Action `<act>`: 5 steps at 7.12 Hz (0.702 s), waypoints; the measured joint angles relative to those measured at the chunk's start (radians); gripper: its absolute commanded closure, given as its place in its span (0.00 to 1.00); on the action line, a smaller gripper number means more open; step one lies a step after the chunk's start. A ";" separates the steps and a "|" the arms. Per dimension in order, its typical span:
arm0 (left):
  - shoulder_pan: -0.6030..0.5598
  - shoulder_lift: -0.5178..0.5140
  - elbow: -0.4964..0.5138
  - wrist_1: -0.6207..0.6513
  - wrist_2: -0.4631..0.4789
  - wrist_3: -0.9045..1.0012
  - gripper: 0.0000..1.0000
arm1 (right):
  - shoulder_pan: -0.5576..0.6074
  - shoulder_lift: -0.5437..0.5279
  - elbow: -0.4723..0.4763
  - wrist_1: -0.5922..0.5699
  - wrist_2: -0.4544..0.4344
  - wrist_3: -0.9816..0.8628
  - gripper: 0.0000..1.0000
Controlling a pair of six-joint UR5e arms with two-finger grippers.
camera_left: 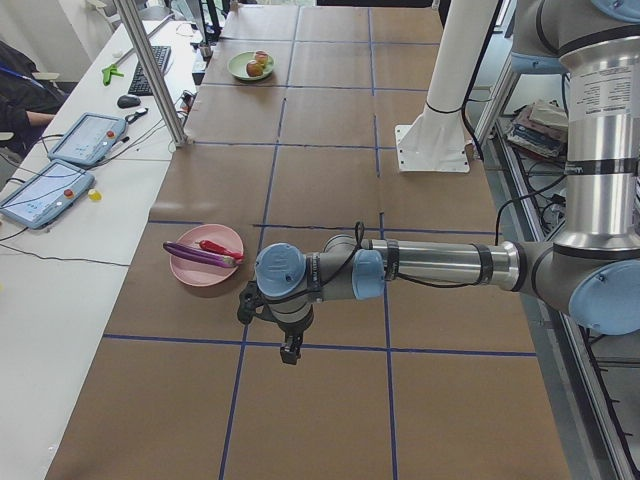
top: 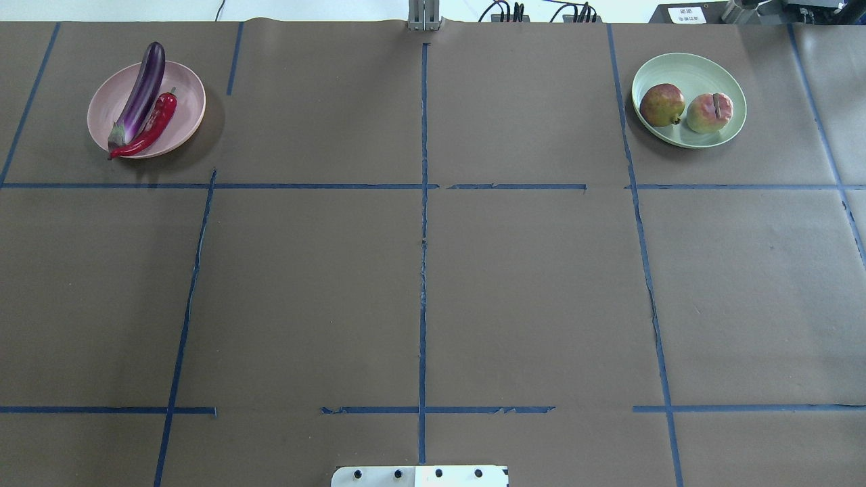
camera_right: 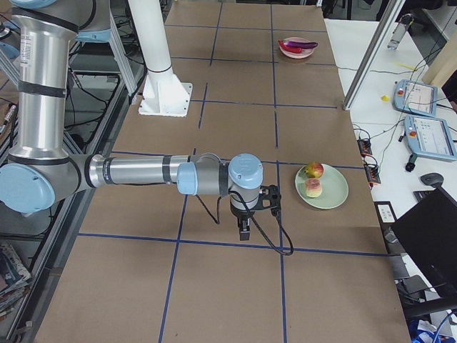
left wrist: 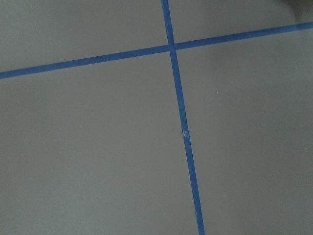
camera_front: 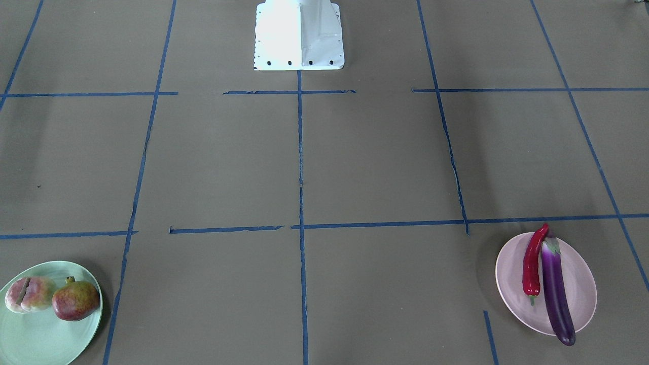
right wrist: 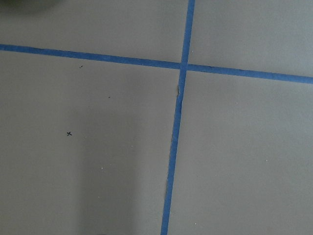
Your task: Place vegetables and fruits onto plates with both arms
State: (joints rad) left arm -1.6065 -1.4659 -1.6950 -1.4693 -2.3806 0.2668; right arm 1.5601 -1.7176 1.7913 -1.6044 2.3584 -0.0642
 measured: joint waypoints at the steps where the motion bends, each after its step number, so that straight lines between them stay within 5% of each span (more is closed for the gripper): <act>1: 0.000 0.004 0.001 -0.012 0.004 0.001 0.00 | 0.000 -0.002 0.000 0.001 0.000 0.004 0.00; 5: 0.000 0.034 -0.030 -0.020 0.086 0.002 0.00 | -0.001 -0.008 -0.004 0.001 -0.003 0.006 0.00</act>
State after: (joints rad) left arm -1.6063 -1.4318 -1.7249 -1.4891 -2.2946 0.2684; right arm 1.5596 -1.7261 1.7872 -1.6030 2.3558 -0.0583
